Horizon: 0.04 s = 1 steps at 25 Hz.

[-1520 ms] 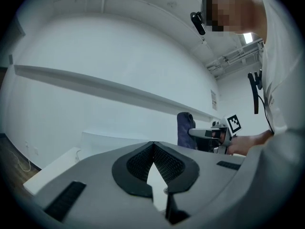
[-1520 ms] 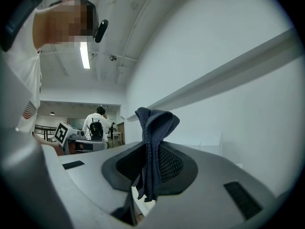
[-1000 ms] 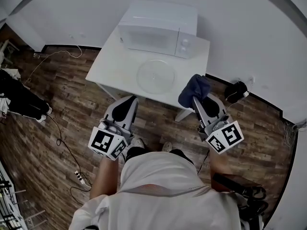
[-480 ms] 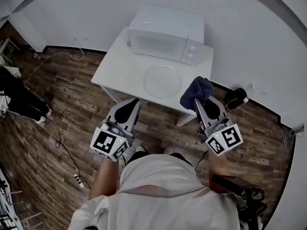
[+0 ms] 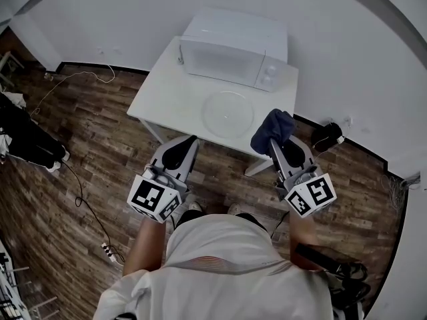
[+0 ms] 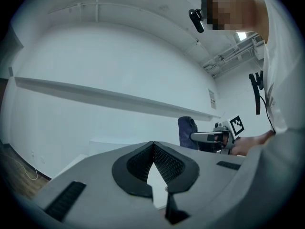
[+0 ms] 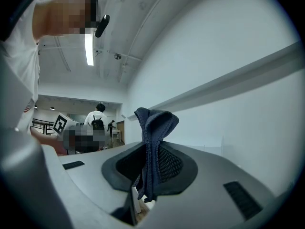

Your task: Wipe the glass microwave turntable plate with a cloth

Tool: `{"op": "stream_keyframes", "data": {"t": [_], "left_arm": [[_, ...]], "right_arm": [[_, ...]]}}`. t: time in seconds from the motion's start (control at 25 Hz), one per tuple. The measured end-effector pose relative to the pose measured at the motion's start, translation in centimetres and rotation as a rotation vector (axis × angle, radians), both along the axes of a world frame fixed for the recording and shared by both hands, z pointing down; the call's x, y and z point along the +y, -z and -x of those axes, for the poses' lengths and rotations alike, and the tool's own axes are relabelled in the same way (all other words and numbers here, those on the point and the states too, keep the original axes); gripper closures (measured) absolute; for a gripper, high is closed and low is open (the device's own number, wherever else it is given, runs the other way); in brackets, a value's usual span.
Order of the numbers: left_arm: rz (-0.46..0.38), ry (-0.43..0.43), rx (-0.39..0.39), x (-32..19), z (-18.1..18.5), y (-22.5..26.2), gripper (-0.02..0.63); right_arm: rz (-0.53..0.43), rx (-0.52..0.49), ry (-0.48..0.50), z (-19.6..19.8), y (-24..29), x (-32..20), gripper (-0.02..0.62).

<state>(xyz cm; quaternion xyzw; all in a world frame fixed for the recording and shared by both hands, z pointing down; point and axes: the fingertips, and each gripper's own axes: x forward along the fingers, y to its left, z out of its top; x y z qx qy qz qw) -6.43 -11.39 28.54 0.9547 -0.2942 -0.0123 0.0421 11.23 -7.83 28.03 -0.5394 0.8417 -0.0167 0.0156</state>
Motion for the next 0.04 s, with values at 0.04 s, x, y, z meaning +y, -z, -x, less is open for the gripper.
{"op": "stream_keyframes", "data": {"t": [0.04], "left_arm": [[0.001, -0.001, 0.0, -0.08, 0.11, -0.07, 0.595]], "right_arm": [[0.001, 0.001, -0.001, 0.14, -0.02, -0.1, 0.534]]}}
